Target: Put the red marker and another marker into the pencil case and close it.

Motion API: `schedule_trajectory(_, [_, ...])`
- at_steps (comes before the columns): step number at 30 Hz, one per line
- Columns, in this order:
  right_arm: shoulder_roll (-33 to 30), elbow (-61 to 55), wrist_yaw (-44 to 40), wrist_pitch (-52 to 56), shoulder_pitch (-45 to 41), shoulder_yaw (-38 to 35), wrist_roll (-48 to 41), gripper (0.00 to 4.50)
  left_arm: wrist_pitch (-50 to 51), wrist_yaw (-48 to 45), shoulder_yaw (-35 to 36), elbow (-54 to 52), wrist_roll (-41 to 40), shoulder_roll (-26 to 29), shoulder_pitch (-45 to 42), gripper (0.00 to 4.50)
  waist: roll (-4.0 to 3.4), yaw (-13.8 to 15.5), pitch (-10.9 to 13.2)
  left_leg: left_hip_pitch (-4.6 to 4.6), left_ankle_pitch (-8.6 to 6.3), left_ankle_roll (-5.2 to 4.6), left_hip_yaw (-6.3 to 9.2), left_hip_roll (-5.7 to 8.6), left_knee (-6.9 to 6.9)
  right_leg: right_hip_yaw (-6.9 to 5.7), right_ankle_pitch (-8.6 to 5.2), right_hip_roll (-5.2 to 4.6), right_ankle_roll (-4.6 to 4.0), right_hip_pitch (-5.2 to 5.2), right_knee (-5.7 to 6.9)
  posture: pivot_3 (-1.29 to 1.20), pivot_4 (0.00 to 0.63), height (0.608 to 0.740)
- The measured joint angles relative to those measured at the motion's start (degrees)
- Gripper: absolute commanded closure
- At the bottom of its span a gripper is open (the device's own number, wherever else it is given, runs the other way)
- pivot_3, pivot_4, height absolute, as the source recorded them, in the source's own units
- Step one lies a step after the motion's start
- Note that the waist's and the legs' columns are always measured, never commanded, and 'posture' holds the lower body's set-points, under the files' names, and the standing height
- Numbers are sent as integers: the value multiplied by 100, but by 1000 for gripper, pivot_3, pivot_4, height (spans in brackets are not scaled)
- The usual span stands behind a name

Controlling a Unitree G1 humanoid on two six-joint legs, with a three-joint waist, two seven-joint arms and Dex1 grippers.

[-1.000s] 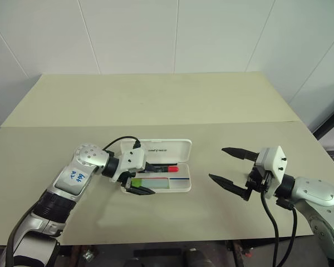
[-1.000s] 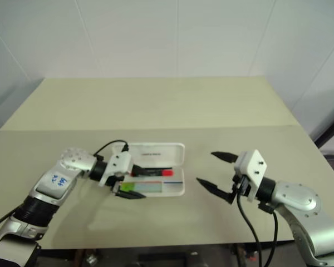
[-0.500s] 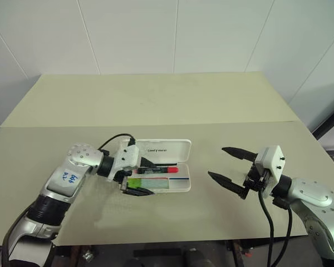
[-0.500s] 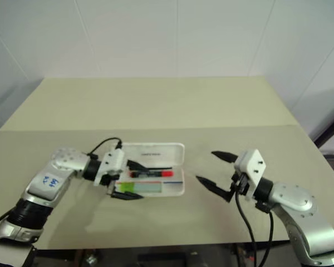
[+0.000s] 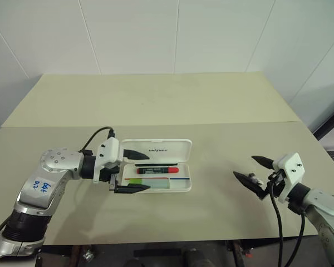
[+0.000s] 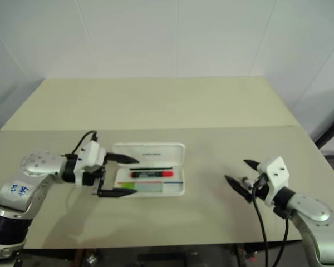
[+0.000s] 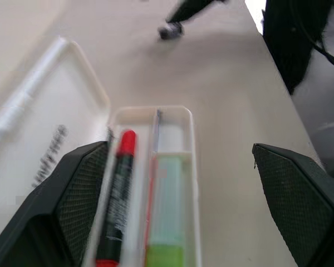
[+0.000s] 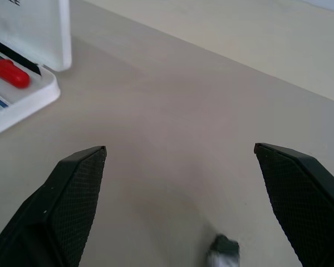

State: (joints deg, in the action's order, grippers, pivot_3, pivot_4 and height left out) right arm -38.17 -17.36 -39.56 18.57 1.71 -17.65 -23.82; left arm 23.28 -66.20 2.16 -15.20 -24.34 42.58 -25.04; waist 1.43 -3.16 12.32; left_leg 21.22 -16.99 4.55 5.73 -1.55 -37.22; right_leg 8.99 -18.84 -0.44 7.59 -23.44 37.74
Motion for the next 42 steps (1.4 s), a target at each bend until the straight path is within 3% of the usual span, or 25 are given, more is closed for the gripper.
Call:
schedule_trajectory(9, [220, 86, 484, 21, 254, -101, 268, 0, 105, 412, 7, -13, -118, -163, 103, 71, 0, -4, 0, 0, 0, 0, -1, 0, 1, 0, 0, 1, 0, 0, -1, 0, 150, 740])
schedule_trajectory(18, [514, 1240, 654, -258, 1, -101, 371, 0, -25, 437, 5, 60, -161, -282, -37, 71, 0, -14, 0, -1, 0, 0, -2, 1, 3, 1, 0, 1, 0, 0, -2, 0, 150, 740])
schedule_trajectory(21, [560, 1438, 648, -448, -47, -91, 387, 613, -50, 435, 6, 167, -162, -280, -77, 0, 0, -12, 0, -1, 0, 0, -2, 1, 3, 1, 0, 1, 0, 0, -2, 0, 150, 740])
schedule_trajectory(31, [771, 1521, 592, -697, -73, -23, 382, 4062, -85, 399, 12, 283, -163, -229, -112, 0, 0, -12, 0, -1, 0, 1, -2, 1, 2, 2, 1, 0, 1, 0, -2, 0, 150, 740])
schedule_trajectory(37, [813, 1521, 564, -734, -90, -18, 361, 4099, -191, 315, 13, 497, -161, -162, -124, 0, 0, -22, 0, -1, 0, 1, -2, 0, 4, 2, 1, 1, 1, -1, -1, 0, 150, 740])
schedule_trajectory(42, [479, 1278, -134, -762, -525, 302, 287, 4099, -679, 79, 192, 834, -147, -25, -39, 0, -2, -67, 0, -4, 0, 1, -6, 0, 4, 5, 1, 1, 1, -1, 0, 0, 150, 740])
